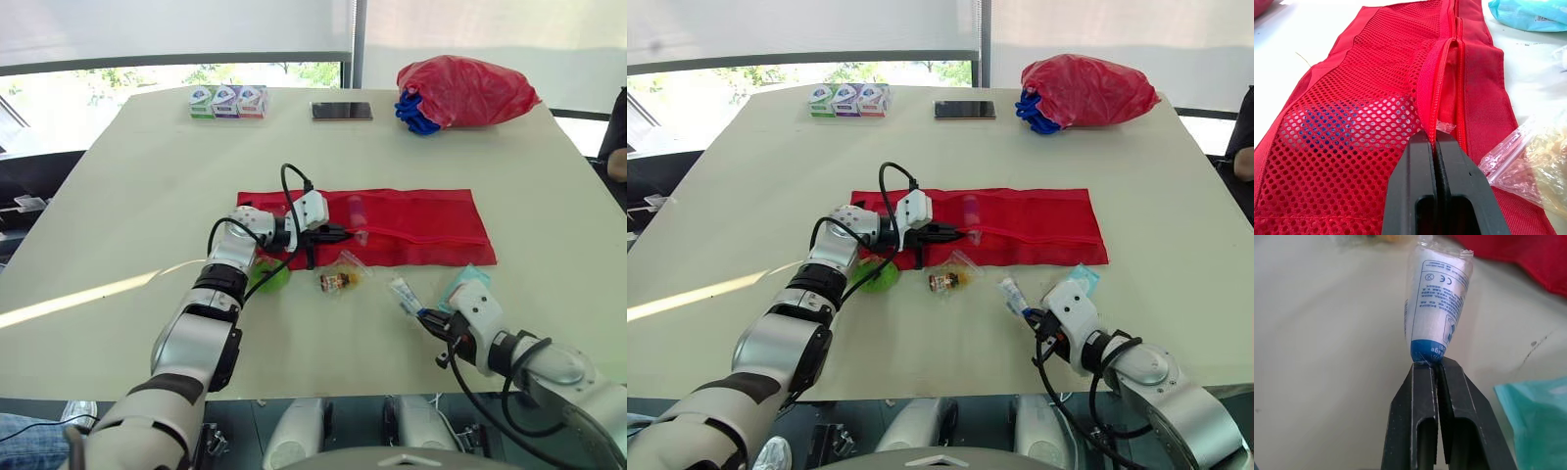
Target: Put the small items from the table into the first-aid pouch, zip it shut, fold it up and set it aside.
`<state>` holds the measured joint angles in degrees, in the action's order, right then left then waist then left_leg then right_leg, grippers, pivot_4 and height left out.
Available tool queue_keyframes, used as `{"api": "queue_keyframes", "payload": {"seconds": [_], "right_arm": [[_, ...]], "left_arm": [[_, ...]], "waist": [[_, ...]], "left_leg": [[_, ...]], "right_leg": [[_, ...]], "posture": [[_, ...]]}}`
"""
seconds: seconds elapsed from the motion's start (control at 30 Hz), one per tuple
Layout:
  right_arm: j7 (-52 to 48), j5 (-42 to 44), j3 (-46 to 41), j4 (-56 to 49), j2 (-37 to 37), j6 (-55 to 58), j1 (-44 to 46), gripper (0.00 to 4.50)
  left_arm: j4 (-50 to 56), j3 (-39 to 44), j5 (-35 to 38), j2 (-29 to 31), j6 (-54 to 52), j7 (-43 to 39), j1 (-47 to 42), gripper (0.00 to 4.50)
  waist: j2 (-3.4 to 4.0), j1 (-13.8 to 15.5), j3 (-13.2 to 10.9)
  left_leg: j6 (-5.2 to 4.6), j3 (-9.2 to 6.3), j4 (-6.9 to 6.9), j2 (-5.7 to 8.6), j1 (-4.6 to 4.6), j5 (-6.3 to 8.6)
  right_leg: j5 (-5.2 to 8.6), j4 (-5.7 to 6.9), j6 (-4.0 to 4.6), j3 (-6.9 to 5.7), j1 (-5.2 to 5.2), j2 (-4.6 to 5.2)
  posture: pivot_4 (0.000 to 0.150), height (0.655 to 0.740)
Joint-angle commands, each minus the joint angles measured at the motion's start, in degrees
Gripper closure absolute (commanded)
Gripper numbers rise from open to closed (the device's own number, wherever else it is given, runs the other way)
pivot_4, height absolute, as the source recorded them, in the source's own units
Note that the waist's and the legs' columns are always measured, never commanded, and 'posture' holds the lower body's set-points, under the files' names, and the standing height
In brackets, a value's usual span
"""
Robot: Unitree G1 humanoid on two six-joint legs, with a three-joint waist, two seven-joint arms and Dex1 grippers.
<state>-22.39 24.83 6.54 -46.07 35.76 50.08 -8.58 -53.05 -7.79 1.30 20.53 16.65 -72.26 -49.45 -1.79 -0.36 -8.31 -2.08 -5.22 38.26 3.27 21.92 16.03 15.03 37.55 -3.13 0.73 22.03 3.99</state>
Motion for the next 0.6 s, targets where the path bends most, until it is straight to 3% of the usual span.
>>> {"api": "queue_keyframes", "payload": {"seconds": [0.03, 0.33, 0.6], "right_arm": [[1.7, 2.2, -3.0, -1.2, -2.3, 3.3, 4.3, 4.41], [6.5, 2.6, 1.1, 6.0, -7.0, 20.8, 21.1, 4.41], [11.4, -1.0, 2.6, 13.7, -13.9, 24.0, 29.5, 4.41]], "left_arm": [[0.6, 0.3, 0.6, -0.5, 1.0, 0.0, -1.4, 4.5], [0.7, 0.4, 0.8, -1.2, 1.2, -0.1, -0.7, 4.5], [1.4, -0.2, 0.8, -1.9, 1.5, -1.1, -0.3, 4.5]], "waist": [[0.0, -0.1, 0.0], [0.0, -0.2, 0.0], [0.03, -0.3, 0.0]], "left_leg": [[0.0, 0.01, 0.0, 0.0, 0.0, 0.0], [0.06, -0.01, -0.01, 0.01, 0.06, -0.04], [0.08, 0.02, -0.01, 0.05, 0.07, -0.05]], "right_leg": [[0.0, 0.0, 0.0, 0.01, 0.0, 0.0], [-0.01, 0.02, 0.01, 0.01, 0.1, 0.01], [-0.01, 0.06, 0.01, 0.05, 0.19, 0.03]], "posture": [[0.15, 0.74], [0.15, 0.74], [0.15, 0.74]]}}
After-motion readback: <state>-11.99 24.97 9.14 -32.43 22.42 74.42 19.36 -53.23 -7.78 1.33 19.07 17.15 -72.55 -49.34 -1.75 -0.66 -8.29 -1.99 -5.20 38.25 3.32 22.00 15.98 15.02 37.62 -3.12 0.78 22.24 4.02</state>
